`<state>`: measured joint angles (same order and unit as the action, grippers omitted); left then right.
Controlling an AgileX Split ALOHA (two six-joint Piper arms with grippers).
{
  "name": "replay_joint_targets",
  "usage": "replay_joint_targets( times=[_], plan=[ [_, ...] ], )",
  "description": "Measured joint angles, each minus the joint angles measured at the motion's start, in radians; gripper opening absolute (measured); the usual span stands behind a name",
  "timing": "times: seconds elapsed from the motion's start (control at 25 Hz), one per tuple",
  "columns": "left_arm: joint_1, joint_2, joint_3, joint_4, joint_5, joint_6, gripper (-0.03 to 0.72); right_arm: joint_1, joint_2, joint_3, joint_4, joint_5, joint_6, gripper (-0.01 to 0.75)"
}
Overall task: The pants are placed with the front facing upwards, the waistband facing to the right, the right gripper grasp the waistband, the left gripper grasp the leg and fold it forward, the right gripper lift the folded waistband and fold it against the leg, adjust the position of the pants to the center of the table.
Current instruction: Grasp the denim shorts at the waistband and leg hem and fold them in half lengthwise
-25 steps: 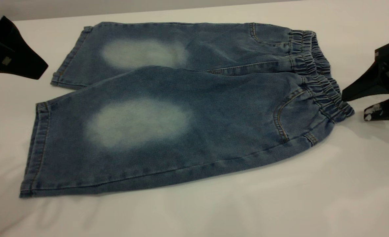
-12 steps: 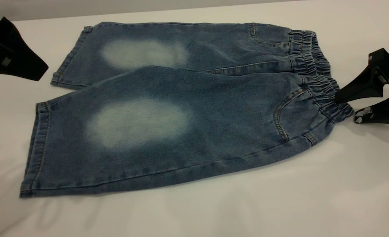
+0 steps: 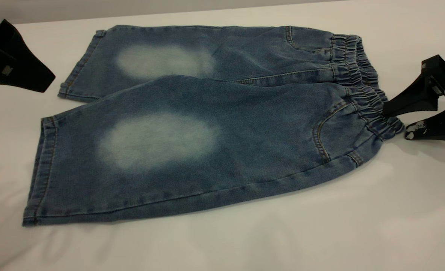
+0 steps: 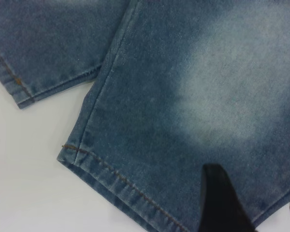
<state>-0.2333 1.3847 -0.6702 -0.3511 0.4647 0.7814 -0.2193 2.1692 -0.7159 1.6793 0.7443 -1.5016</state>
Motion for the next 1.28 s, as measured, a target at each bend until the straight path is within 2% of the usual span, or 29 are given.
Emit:
replay_joint_targets(
  times=[0.52, 0.88, 1.0, 1.28],
  plan=[
    [0.000, -0.002, 0.000, -0.021, 0.002, 0.002, 0.333, 0.001, 0.067, -0.021, 0.040, 0.187, -0.035, 0.424],
    [0.000, -0.002, 0.000, -0.019, 0.002, 0.005, 0.333, 0.001, 0.066, -0.021, 0.066, 0.138, -0.045, 0.417],
    [0.000, -0.002, 0.000, -0.015, 0.003, 0.026, 0.333, 0.001, 0.066, -0.020, 0.066, 0.135, -0.045, 0.360],
    [0.000, -0.002, 0.000, 0.091, 0.062, 0.027, 0.333, 0.001, 0.066, -0.020, 0.066, 0.135, -0.045, 0.056]
  ],
)
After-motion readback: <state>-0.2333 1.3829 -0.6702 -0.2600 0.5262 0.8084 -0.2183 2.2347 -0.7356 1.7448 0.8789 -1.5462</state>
